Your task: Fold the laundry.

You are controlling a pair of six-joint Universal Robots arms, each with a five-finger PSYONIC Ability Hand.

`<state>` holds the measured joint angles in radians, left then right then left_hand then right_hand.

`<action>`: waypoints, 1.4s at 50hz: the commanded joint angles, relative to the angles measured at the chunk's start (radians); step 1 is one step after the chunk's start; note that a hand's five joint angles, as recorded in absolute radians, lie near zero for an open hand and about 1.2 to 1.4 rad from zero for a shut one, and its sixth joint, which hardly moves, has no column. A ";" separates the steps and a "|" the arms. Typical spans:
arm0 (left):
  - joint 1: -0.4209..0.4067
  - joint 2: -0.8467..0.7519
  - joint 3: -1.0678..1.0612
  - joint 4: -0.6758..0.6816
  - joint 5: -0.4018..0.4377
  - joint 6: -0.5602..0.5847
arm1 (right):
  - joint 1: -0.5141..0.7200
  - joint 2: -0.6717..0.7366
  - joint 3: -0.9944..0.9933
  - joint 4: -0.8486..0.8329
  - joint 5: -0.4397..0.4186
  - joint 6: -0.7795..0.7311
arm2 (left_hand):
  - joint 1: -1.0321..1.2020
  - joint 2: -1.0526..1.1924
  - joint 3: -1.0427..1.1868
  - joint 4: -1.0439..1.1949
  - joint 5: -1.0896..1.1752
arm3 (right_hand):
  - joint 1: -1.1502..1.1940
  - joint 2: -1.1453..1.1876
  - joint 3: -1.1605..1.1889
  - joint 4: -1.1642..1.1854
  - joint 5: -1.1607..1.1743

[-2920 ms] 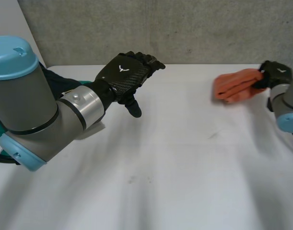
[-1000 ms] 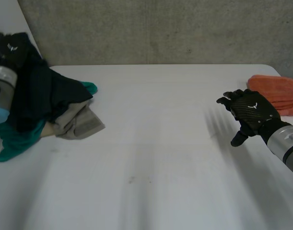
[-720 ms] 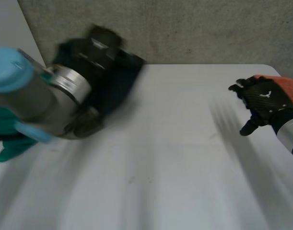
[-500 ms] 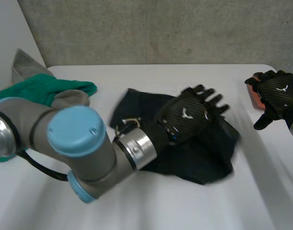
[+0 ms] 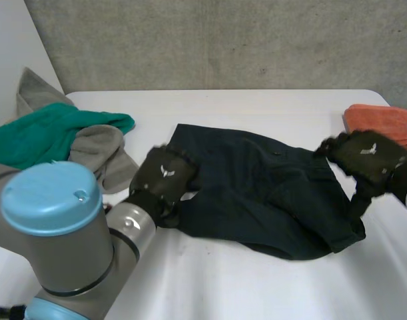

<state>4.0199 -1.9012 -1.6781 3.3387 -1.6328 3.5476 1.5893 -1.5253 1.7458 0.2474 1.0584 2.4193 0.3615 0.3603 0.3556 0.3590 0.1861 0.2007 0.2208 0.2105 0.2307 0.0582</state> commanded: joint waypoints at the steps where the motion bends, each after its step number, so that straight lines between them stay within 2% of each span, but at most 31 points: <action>1: 0.034 -0.140 0.028 -0.016 0.010 0.005 | 0.078 0.028 0.104 0.001 0.017 -0.265 | 0.181 0.182 0.187 0.183 0.182 | -0.026 -0.046 -0.036 -0.056 -0.058; 5: 0.050 -0.209 0.081 -0.013 0.010 0.005 | 0.090 0.100 0.152 -0.080 0.035 -0.342 | 0.245 0.246 0.251 0.248 0.246 | -0.026 -0.046 -0.036 -0.056 -0.058; 6: 0.050 -0.225 0.093 -0.013 0.010 0.005 | 0.090 0.114 0.155 -0.100 0.043 -0.351 | 0.289 0.290 0.295 0.292 0.290 | -0.026 -0.046 -0.036 -0.056 -0.058; 7: 0.048 -0.252 0.115 -0.013 0.010 0.004 | 0.089 0.137 0.158 -0.137 0.066 -0.358 | 0.426 0.427 0.432 0.429 0.427 | 0.013 -0.007 0.003 -0.017 -0.019; 9: 0.048 -0.274 0.136 -0.013 0.011 0.004 | 0.086 0.152 0.155 -0.174 0.087 -0.358 | 0.591 0.592 0.597 0.594 0.592 | 0.235 0.215 0.226 0.205 0.203; 10: 0.047 -0.291 0.155 -0.013 0.010 0.007 | 0.086 0.161 0.152 -0.203 0.104 -0.356 | 0.821 0.823 0.827 0.824 0.822 | 0.498 0.478 0.488 0.468 0.466; 11: 0.047 -0.294 0.159 -0.013 0.010 0.008 | 0.086 0.163 0.149 -0.212 0.109 -0.356 | 0.952 0.953 0.958 0.954 0.953 | 0.643 0.623 0.633 0.613 0.611; 12: 0.045 -0.295 0.167 -0.013 0.010 0.008 | 0.086 0.165 0.146 -0.220 0.109 -0.355 | 1.034 1.035 1.040 1.036 1.035 | 0.810 0.790 0.800 0.780 0.778; 14: 0.045 -0.294 0.184 -0.015 0.007 0.013 | 0.086 0.163 0.135 -0.235 0.106 -0.347 | 1.035 1.036 1.041 1.037 1.036 | 1.194 1.174 1.184 1.164 1.162; 17: 0.039 -0.279 0.198 -0.024 0.005 0.014 | 0.087 0.163 0.115 -0.241 0.107 -0.327 | 1.035 1.036 1.041 1.037 1.036 | 1.196 1.176 1.186 1.166 1.163; 21: 0.040 -0.150 0.196 -0.038 -0.002 0.013 | 0.086 0.133 0.060 -0.226 0.106 -0.243 | 1.035 1.036 1.041 1.037 1.036 | 1.196 1.176 1.186 1.166 1.163; 25: 0.042 0.040 0.189 -0.062 -0.001 0.004 | 0.074 0.016 -0.028 -0.186 0.081 -0.063 | 1.035 1.036 1.041 1.037 1.036 | 1.196 1.176 1.186 1.166 1.163; 27: 0.042 0.140 0.192 -0.082 0.001 0.000 | 0.070 -0.047 -0.100 -0.137 0.025 0.055 | 1.035 1.036 1.041 1.037 1.036 | 1.196 1.176 1.186 1.166 1.163; 33: 0.047 0.376 0.212 -0.117 0.002 0.002 | -0.001 -0.121 -0.325 0.079 -0.133 0.213 | 1.035 1.036 1.041 1.037 1.036 | 1.196 1.176 1.186 1.166 1.163; 39: 0.048 0.450 0.291 -0.116 0.001 -0.001 | -0.034 -0.122 -0.517 0.145 -0.178 0.296 | 1.035 1.036 1.041 1.037 1.036 | 1.196 1.176 1.186 1.166 1.163; 43: 0.059 0.410 0.369 -0.111 -0.004 -0.001 | -0.043 -0.081 -0.607 0.141 -0.183 0.391 | 1.035 1.036 1.041 1.037 1.036 | 1.196 1.176 1.186 1.166 1.163; 46: 0.093 0.303 0.428 -0.110 -0.002 -0.001 | -0.035 0.045 -0.664 0.124 -0.172 0.432 | 1.035 1.036 1.041 1.037 1.036 | 1.196 1.176 1.186 1.166 1.163; 49: 0.162 0.173 0.504 -0.111 0.002 0.000 | 0.009 0.172 -0.736 0.118 -0.134 0.445 | 1.035 1.036 1.041 1.037 1.036 | 1.196 1.176 1.186 1.166 1.163; 50: 0.195 0.090 0.547 -0.110 0.005 0.000 | 0.055 0.233 -0.768 0.110 -0.111 0.445 | 1.035 1.036 1.041 1.037 1.036 | 1.196 1.176 1.186 1.166 1.163; 53: 0.221 -0.056 0.636 -0.105 0.008 0.000 | 0.115 0.333 -0.819 0.089 -0.058 0.434 | 1.035 1.036 1.041 1.037 1.036 | 1.196 1.176 1.186 1.166 1.163; 54: 0.223 -0.152 0.708 -0.096 0.011 0.002 | 0.147 0.408 -0.848 0.043 -0.028 0.434 | 1.035 1.036 1.041 1.037 1.036 | 1.196 1.176 1.186 1.166 1.163; 57: 0.223 -0.293 0.810 -0.070 0.017 0.002 | 0.176 0.516 -0.885 -0.064 0.034 0.434 | 1.035 1.036 1.041 1.037 1.036 | 1.196 1.176 1.186 1.166 1.163; 58: 0.223 -0.377 0.871 -0.044 0.019 0.005 | 0.188 0.578 -0.888 -0.156 0.084 0.443 | 1.032 1.033 1.038 1.035 1.033 | 1.196 1.176 1.186 1.166 1.163; 59: 0.223 -0.413 0.897 -0.032 0.016 0.007 | 0.193 0.606 -0.888 -0.207 0.112 0.443 | 0.736 0.737 0.742 0.738 0.737 | 1.089 1.069 1.079 1.059 1.057; 60: 0.223 -0.441 0.917 -0.019 0.011 0.007 | 0.198 0.628 -0.884 -0.258 0.141 0.440 | 0.370 0.371 0.375 0.372 0.370 | 0.620 0.600 0.610 0.590 0.588; 61: 0.223 -0.475 0.945 0.002 0.011 0.007 | 0.208 0.661 -0.872 -0.349 0.196 0.425 | -0.187 -0.186 -0.181 -0.184 -0.186 | -0.026 -0.046 -0.036 -0.056 -0.058; 65: 0.220 -0.475 0.913 0.054 0.008 -0.001 | 0.215 0.671 -0.829 -0.460 0.311 0.408 | -0.187 -0.186 -0.181 -0.184 -0.186 | -0.026 -0.046 -0.036 -0.056 -0.058; 70: 0.234 -0.386 0.773 0.105 0.011 -0.001 | 0.224 0.591 -0.775 -0.416 0.347 0.402 | -0.187 -0.186 -0.181 -0.184 -0.186 | -0.026 -0.046 -0.036 -0.056 -0.058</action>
<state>4.2439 -2.3839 -0.7623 3.3819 -1.6218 3.5495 1.8104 -0.8543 0.9020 -0.1744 1.3405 2.8323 0.1904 0.2037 0.2091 0.2026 0.0479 0.2014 0.2199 0.2128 0.2308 0.0662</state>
